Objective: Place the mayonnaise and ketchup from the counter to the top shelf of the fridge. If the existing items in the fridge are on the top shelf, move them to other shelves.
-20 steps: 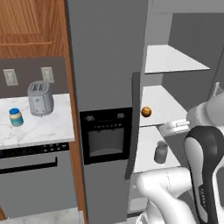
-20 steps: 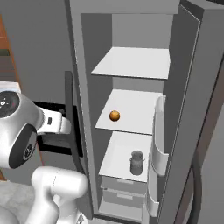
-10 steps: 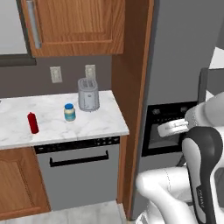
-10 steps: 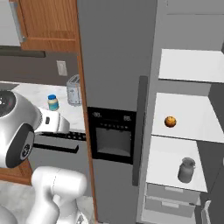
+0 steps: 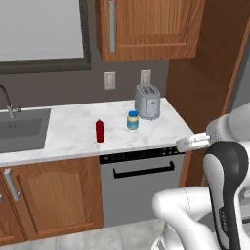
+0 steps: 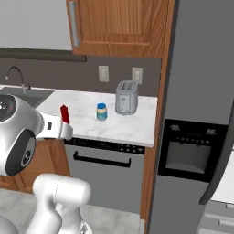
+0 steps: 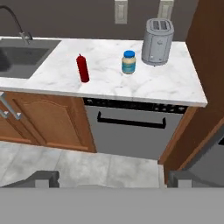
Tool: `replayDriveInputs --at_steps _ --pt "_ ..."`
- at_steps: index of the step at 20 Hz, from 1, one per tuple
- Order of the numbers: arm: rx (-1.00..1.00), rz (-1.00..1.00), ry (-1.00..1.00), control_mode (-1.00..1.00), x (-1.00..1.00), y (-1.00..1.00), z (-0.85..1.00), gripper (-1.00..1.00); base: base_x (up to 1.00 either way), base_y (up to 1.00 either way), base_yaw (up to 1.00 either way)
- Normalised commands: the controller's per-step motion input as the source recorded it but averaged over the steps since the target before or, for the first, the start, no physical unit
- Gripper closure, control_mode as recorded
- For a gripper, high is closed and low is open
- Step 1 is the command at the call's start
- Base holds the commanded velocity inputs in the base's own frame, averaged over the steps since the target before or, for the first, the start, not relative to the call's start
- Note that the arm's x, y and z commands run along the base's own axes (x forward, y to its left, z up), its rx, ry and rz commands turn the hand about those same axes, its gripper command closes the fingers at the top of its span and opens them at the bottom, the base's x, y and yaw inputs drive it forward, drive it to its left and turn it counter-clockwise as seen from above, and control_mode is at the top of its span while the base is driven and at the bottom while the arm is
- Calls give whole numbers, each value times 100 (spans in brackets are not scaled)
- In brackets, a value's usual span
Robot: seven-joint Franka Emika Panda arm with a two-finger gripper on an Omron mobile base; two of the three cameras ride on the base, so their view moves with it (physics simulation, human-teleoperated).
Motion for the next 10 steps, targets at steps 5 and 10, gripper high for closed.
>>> replayDriveInputs --at_steps 5,10 --pt "0 0 0 100 0 0 0 -100 7 81 0" --pt "0 0 0 100 0 0 0 -100 16 31 -1"
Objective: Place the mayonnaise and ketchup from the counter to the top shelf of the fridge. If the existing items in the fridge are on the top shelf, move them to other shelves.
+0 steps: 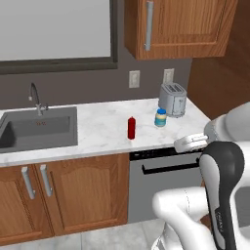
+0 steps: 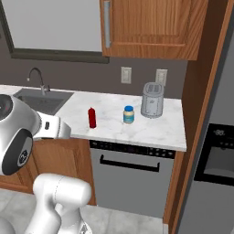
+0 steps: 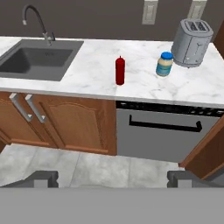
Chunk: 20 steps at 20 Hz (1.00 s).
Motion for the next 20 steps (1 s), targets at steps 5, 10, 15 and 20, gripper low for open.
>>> replayDriveInputs --at_steps 5,10,15,20 --pt "0 0 0 100 0 0 0 -100 24 0 0" --pt "0 0 0 100 0 0 0 -100 34 0 -1" --pt "0 0 0 100 0 0 0 -100 37 0 -1" --pt "0 -2 5 -100 54 0 -1 -100 0 0 0"
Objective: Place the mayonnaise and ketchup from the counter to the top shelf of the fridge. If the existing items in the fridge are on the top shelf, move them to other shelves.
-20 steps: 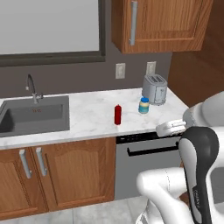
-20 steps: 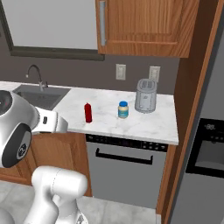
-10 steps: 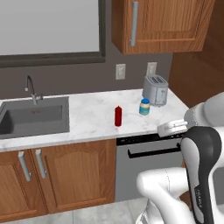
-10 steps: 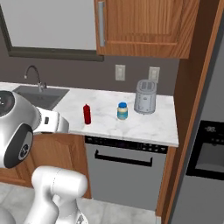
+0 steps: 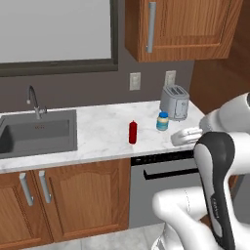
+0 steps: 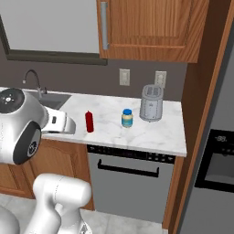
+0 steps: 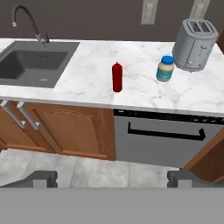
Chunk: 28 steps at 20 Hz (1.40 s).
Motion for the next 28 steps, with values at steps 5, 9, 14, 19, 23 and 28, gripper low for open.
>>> replayDriveInputs --at_steps 5,9,14,19,23,28 --pt "0 -9 10 -100 76 10 -18 -100 0 0 0" --pt "0 -11 5 -100 78 19 -26 -100 0 0 0" --pt "0 -9 1 -100 75 22 -32 -100 0 0 0" --pt "0 -6 2 -100 73 21 -39 -100 0 0 0" --pt "0 -2 5 -100 59 14 -41 -100 0 0 0" --pt "1 0 9 -100 58 1 -40 -100 0 0 0"
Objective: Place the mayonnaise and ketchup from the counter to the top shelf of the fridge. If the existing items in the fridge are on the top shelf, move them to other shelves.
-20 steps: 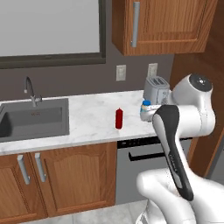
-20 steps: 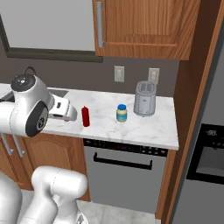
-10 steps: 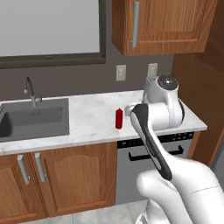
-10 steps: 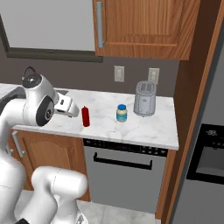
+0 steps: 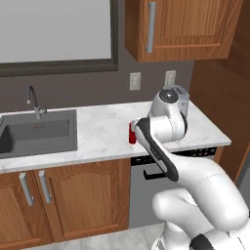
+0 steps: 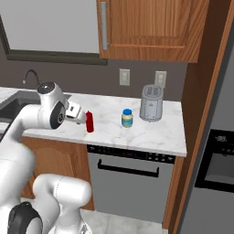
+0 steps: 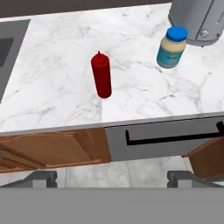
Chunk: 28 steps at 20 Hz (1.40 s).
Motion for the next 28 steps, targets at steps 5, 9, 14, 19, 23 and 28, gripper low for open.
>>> replayDriveInputs --at_steps 5,9,14,19,23,28 --pt "0 0 11 -100 44 0 -33 -100 0 0 0" --pt "0 0 11 -100 34 -1 -25 -100 0 0 0" --pt "0 0 7 -100 32 -1 -18 -100 0 0 0" --pt "0 0 1 -100 37 0 -17 -100 0 0 0" --pt "0 0 0 -100 33 0 -22 -100 0 0 0" --pt "0 0 0 -100 32 0 -20 -100 0 0 0"
